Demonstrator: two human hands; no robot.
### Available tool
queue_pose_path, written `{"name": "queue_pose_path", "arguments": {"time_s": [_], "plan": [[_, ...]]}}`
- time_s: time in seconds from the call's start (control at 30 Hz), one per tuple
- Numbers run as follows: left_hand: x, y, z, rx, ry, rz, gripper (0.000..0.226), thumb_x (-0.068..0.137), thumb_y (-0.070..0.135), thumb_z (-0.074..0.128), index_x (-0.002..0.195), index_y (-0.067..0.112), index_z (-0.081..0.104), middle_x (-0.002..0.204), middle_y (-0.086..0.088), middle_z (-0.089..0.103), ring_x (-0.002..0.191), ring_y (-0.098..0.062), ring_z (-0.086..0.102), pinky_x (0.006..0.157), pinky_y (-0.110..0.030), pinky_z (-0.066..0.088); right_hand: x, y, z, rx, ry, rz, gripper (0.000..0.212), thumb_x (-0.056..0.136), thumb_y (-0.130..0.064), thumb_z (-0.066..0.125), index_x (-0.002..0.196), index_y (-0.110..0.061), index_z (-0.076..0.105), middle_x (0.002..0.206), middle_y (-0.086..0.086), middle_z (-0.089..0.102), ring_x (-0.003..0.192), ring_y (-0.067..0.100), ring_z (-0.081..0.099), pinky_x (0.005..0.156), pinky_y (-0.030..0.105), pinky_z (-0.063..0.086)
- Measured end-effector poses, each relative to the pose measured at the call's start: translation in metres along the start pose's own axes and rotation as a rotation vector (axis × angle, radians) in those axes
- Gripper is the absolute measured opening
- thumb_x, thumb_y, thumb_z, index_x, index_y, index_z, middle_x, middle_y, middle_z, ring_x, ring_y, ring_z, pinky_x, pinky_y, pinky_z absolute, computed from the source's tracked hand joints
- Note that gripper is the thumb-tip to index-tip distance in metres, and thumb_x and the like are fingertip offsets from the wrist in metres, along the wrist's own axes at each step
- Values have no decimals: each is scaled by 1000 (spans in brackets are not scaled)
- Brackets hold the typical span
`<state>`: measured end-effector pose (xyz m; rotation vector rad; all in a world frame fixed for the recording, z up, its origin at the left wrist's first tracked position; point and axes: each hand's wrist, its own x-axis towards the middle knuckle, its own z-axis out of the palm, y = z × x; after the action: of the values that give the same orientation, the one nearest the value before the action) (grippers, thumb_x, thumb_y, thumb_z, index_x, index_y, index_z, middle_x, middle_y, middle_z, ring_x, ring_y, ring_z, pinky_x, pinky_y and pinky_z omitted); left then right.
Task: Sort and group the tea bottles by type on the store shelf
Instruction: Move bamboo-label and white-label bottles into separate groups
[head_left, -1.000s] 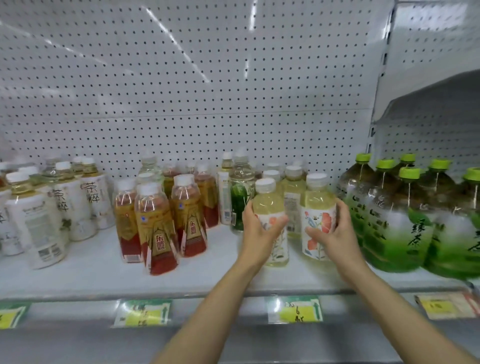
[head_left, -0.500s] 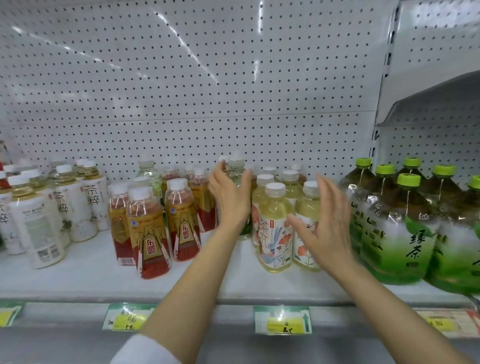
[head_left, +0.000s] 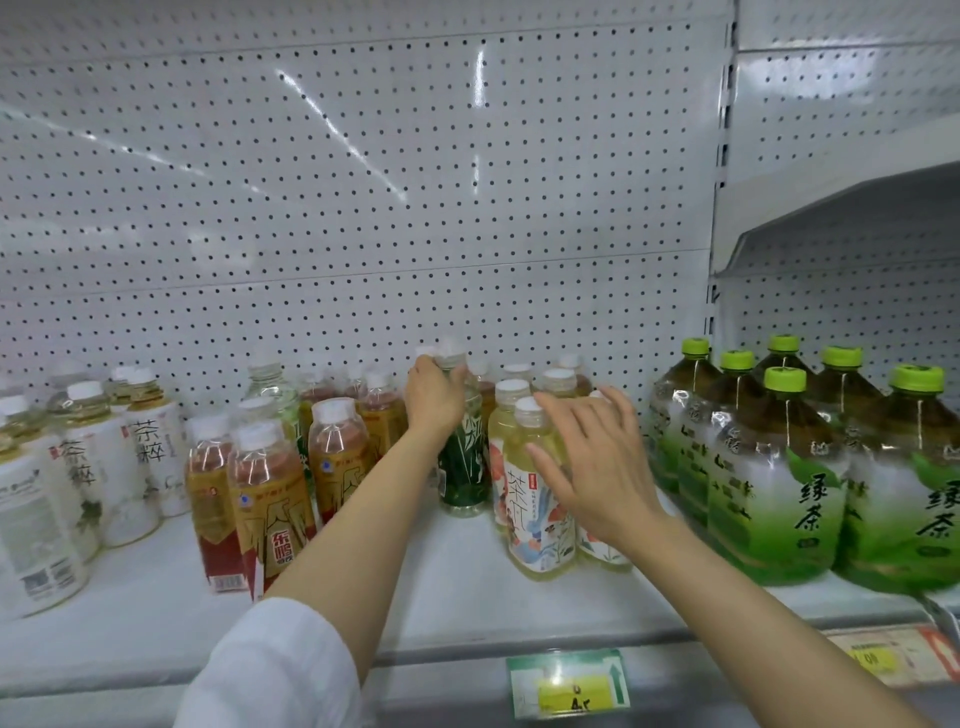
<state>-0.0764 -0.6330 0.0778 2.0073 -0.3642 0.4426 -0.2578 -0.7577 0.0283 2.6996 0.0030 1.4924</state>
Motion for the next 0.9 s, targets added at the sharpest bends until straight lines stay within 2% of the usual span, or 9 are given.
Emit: {"name": "queue_pose_path", "arguments": {"time_s": [0.17,0.33,0.43,0.5,0.57,0.67,0.8,0.9], "plan": [[-5,13,-14,-74,62,74,41,101,38,51,123,3,49,115,-9,57,104,-25,59,92,-42,52,1,-4,0,2,51,19,51,96,-49,42,129,-14,58,113,1,67,107,20,59,111,47,29],[-2,62,-70,-265,205,273,34,101,43,45,113,11,41,91,4,51,79,-16,52,70,-36,46,16,-16,3,44,171,42,40,92,-41,50,114,-11,66,108,4,67,104,21,55,102,38,34],[12,83,-111,-445,291,262,30,101,41,50,107,13,42,88,8,50,75,-9,50,68,-25,45,34,-35,2,118,167,63,39,91,-37,49,110,-9,67,107,6,67,101,25,59,94,38,42],[19,89,-138,-538,323,235,28,99,41,54,101,14,45,86,9,50,75,-8,48,67,-23,41,46,-53,2,158,151,78,35,91,-32,51,111,-8,66,108,6,66,101,24,58,89,37,46],[24,86,-162,-588,341,244,27,96,41,56,95,15,50,86,9,52,76,-7,48,68,-23,39,60,-75,5,227,67,126,31,93,-25,56,119,-9,62,116,5,63,109,22,55,93,35,45],[28,75,-195,-656,324,289,26,93,40,61,83,19,50,84,7,55,77,-11,52,72,-26,44,84,-103,25,319,-108,213,44,98,-26,53,138,-9,48,135,6,52,126,22,44,101,34,40],[26,58,-232,-761,294,333,23,93,32,63,81,17,50,78,7,57,69,-9,58,66,-26,48,115,-114,66,418,-304,464,65,97,-26,56,150,-5,25,149,14,37,135,28,37,106,36,37],[26,41,-260,-821,292,352,20,94,28,63,87,12,54,74,7,58,62,-5,59,64,-23,49,136,-111,98,448,-374,630,73,98,-26,56,153,-3,13,149,19,37,135,33,38,105,40,41]]}}
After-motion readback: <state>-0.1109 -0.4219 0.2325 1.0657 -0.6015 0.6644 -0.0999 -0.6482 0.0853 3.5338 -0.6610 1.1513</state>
